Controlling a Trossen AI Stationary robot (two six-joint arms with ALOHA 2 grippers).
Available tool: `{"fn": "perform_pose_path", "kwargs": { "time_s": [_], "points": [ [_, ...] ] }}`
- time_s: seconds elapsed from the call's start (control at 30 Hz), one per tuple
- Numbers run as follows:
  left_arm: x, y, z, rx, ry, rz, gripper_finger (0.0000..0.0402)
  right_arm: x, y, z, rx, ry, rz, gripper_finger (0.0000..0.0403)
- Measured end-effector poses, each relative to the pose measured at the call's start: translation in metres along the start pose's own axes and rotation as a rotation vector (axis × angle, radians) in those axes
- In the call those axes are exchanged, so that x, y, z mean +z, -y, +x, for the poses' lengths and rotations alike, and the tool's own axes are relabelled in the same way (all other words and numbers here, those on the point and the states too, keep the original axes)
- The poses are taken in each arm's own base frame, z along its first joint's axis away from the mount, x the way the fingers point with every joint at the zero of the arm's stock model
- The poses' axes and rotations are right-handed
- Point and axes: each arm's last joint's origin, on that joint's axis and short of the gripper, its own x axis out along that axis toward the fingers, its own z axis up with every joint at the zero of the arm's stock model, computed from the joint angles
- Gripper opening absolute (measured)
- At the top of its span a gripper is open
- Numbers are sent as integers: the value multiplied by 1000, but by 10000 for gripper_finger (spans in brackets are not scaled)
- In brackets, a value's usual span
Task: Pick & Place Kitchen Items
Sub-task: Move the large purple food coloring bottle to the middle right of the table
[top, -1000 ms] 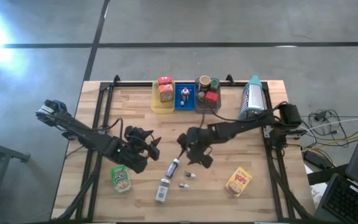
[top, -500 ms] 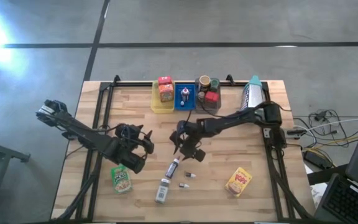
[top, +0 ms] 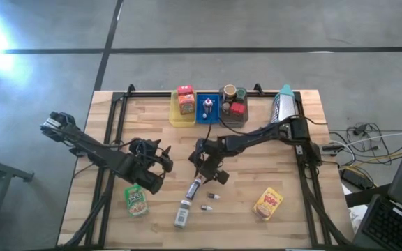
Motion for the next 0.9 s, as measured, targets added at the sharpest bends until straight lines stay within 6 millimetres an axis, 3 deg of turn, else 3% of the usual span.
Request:
{"fn": "perform_pose_path", "kwargs": {
  "time_s": [0.23, 0.47, 0.73, 0.9],
  "points": [
    [0, 0, 0, 0, 0, 1, 243, -1, -5, 16, 3, 19, -27, 203],
    [-1, 0, 0, -1, -10, 3, 243, -1, -4, 16, -4, 22, 18, 175],
    [-1, 0, 0, 0, -7, 8, 243, -1, -4, 15, 2, 17, 24, 113],
    [-1, 0, 0, 0, -6, 36, 243, 1, -7, 10, 17, -12, 51, 112]
  ]
}}
